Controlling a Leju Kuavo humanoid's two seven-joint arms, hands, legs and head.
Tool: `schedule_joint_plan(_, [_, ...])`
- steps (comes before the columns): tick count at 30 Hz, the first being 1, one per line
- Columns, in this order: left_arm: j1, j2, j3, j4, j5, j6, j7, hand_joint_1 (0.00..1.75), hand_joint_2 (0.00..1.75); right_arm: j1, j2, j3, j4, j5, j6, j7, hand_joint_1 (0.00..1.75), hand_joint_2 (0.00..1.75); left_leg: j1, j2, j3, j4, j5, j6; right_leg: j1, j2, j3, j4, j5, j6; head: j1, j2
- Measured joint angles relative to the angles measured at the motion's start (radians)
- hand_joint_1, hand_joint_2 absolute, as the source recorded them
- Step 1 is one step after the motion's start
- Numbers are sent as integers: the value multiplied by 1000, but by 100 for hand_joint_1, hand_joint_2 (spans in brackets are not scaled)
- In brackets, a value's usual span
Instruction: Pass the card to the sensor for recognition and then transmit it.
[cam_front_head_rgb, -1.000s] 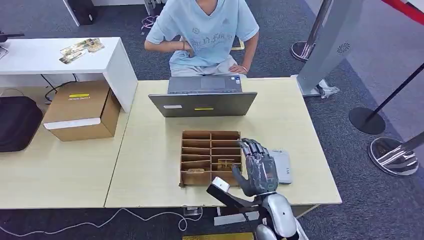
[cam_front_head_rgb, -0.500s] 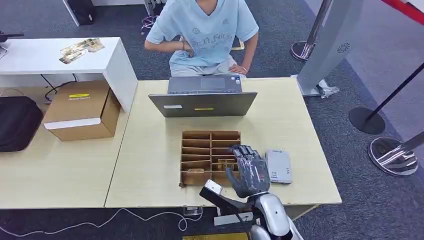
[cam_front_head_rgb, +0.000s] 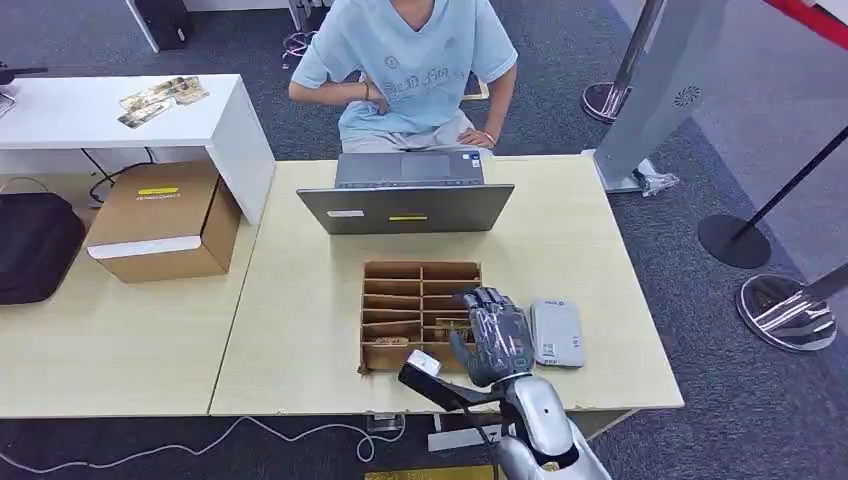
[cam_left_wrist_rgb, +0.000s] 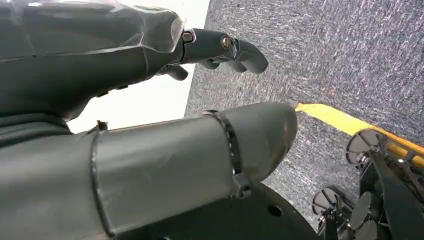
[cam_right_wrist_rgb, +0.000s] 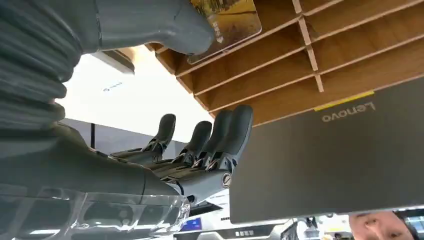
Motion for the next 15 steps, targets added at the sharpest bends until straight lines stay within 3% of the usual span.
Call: schedule_joint_plan(15, [-1,0,19,0,20,1,0,0,0,-7,3,0,27,4,0,10,79,175,0,0,0,0,0,0,0,0,0,0,0,0,0,0])
